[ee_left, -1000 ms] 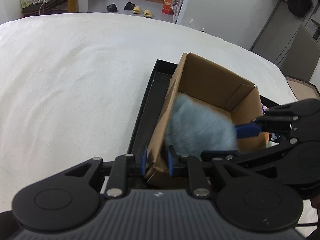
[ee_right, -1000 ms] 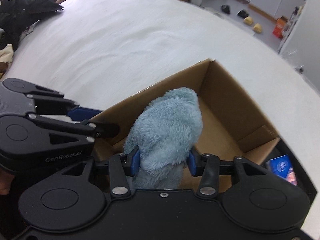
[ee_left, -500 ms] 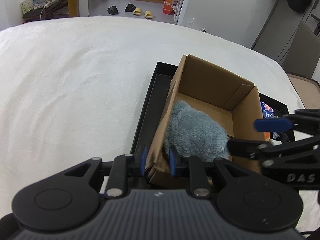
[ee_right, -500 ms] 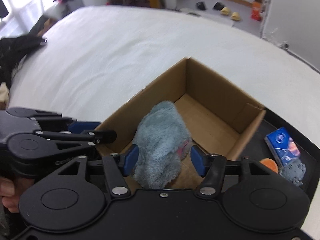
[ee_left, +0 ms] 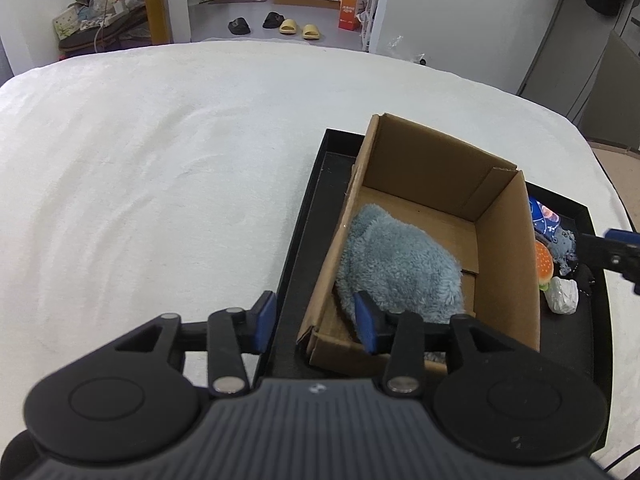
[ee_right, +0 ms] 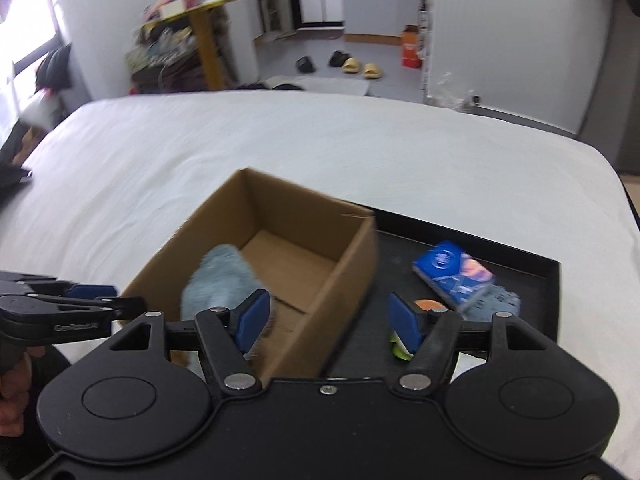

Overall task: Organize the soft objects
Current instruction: 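Open the right gripper and move it to grasp the white tissue wad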

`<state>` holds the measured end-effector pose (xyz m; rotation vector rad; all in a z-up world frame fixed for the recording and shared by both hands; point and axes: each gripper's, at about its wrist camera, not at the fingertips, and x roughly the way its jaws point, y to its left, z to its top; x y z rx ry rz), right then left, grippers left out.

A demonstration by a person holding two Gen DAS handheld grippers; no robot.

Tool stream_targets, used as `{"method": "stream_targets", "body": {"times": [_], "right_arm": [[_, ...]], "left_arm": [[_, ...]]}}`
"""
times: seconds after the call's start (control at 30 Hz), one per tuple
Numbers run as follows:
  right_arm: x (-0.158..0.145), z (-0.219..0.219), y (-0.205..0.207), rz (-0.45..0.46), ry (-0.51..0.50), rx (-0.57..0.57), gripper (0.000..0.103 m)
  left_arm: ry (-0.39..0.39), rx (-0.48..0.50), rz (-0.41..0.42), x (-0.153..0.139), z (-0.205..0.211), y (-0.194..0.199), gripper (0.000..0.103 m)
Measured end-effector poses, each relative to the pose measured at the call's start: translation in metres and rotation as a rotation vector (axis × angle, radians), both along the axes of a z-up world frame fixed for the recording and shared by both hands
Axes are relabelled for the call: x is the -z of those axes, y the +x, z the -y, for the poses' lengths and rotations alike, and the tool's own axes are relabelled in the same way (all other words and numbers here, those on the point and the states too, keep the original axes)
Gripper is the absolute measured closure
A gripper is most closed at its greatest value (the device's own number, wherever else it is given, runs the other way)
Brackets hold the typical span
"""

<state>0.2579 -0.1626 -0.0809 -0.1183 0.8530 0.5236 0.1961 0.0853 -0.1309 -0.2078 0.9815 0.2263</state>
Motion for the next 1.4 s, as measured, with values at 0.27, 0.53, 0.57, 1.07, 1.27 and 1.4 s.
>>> {"method": "stream_targets", "body": {"times": [0.27,0.53,0.57,1.07,1.27,1.4], "right_arm": [[0.012,0.041,0.015,-0.02,0.02,0.076,0.04],[0.04,0.074,0.026,-0.066,0.073,0.177,0.06],[0.044,0.078,0.027,-0.072,0.081,0.192,0.062],[0.097,0.101,0.044,-0.189,0.033,0.273,0.079],[0.103,0.099,0.048,-0.196,0.027,0.252,0.079],[0.107,0.101,0.049,-0.217,0.04,0.243,0.079]], "left_arm": [[0.047,-0.018,-0.018,-0.001,0.004,0.005,0.058],[0.099,-0.039,-0.027,-0.001,0.011,0.01,0.057],[0.106,-0.039,-0.028,-0.001,0.012,0.01,0.057],[0.152,-0.058,-0.063,0.012,0.012,0.024,0.056],[0.164,-0.048,-0.085,0.017,0.015,0.028,0.056],[0.164,-0.047,-0.097,0.022,0.014,0.03,0.056]]}}
